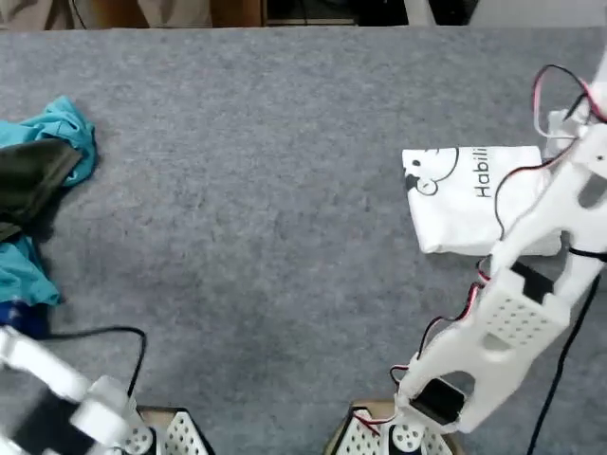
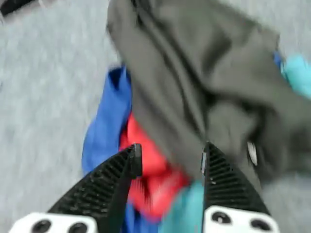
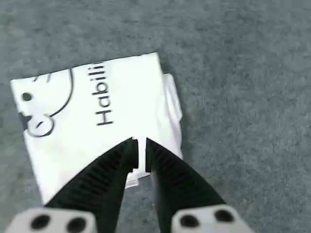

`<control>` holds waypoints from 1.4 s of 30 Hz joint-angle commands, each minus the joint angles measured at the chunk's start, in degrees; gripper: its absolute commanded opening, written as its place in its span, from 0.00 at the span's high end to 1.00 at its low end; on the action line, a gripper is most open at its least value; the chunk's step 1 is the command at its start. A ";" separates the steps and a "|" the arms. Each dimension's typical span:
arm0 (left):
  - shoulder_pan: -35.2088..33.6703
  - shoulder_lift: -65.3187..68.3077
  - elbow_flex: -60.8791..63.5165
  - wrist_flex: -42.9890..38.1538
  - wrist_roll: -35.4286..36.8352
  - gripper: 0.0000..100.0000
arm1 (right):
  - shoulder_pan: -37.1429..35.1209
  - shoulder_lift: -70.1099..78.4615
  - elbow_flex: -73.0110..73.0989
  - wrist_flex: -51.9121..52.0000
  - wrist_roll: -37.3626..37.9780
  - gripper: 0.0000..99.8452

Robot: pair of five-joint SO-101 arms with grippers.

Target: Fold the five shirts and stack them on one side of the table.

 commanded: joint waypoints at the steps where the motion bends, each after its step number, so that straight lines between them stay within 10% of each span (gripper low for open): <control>1: 1.41 16.57 -17.93 -2.37 0.44 0.79 | -4.26 -8.04 8.31 1.23 -0.09 0.96; 11: 6.95 47.34 -59.25 16.88 0.09 0.97 | -7.08 -21.67 26.42 0.88 -6.51 0.96; 22: 20.04 47.34 -98.73 54.15 5.54 0.98 | -6.81 -23.25 26.77 0.18 -2.73 0.96; 25: 24.70 45.14 -100.40 53.80 9.32 0.98 | -6.81 -23.25 26.68 0.18 -0.53 0.96; 34: 45.19 18.07 -72.53 53.80 11.60 0.98 | -6.73 -23.25 26.68 0.35 3.34 0.96; 42: 85.27 -15.34 -26.29 47.74 11.16 0.98 | -6.64 -23.25 26.68 0.18 5.63 0.96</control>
